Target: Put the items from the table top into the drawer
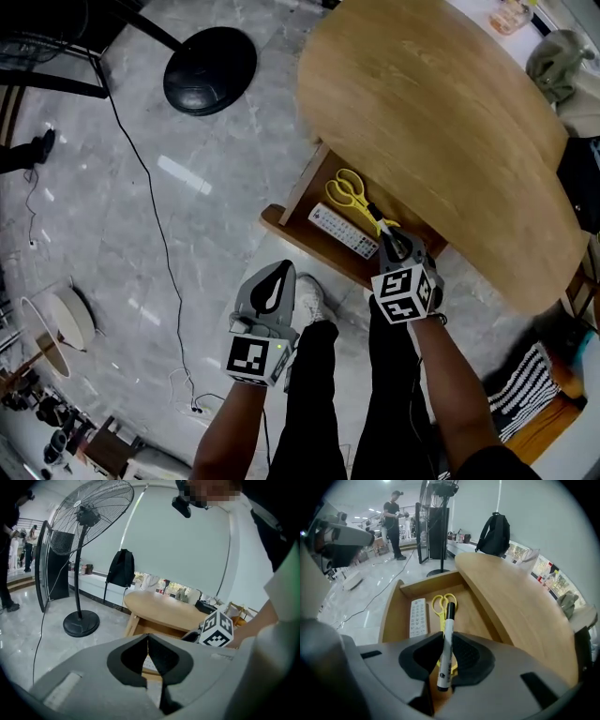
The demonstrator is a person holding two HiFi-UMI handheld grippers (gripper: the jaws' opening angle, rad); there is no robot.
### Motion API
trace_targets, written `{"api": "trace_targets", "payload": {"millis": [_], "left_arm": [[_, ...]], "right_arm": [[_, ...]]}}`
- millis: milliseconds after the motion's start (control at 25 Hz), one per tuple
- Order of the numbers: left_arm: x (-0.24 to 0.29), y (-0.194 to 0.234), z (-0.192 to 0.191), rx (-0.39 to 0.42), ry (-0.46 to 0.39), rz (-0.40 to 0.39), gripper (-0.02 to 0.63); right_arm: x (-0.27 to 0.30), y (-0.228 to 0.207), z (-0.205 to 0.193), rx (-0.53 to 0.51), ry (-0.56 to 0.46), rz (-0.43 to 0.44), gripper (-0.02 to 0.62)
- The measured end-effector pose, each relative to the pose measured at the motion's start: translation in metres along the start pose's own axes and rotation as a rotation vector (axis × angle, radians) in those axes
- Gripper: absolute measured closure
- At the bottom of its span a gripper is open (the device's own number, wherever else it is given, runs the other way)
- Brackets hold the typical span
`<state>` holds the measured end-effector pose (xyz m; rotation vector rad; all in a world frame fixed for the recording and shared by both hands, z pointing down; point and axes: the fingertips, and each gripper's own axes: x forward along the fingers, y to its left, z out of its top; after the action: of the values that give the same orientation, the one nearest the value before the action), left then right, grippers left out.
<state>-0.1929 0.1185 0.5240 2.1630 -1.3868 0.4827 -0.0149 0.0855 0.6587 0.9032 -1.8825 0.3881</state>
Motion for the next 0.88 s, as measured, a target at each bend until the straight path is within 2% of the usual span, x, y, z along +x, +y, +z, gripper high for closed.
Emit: {"api": "trace_targets", "payload": {"millis": [120, 240, 520, 600, 680, 880], "left_arm": [[0.0, 0.005, -0.003, -0.003, 0.007, 0.002, 0.588], [0.004, 0.007, 0.001, -0.002, -0.007, 0.0, 0.588], [0.01, -0.001, -0.001, 0.006, 0.017, -0.029, 0.588], [0.012, -0.002, 0.002, 0.011, -0.001, -0.035, 0.588], [0.012, -0.003, 0.006, 0.01, -0.009, -0.036, 0.588], [0.013, -0.005, 0.008, 0.018, -0.003, -0.041, 0.588]], "right_arm": [[0.017, -0.01, -0.007, 0.014, 0.024, -0.057, 0.532], [0.032, -0.018, -0.01, 0.024, 0.032, -0.08, 0.532], [0.051, -0.018, -0.027, 0.021, 0.082, -0.069, 0.526], [0.049, -0.016, -0.028, 0.053, 0.075, -0.057, 0.514], [0.045, -0.016, -0.029, 0.096, 0.061, -0.046, 0.469], [0.023, -0.015, -0.029, 0.217, 0.017, -0.02, 0.453]]}}
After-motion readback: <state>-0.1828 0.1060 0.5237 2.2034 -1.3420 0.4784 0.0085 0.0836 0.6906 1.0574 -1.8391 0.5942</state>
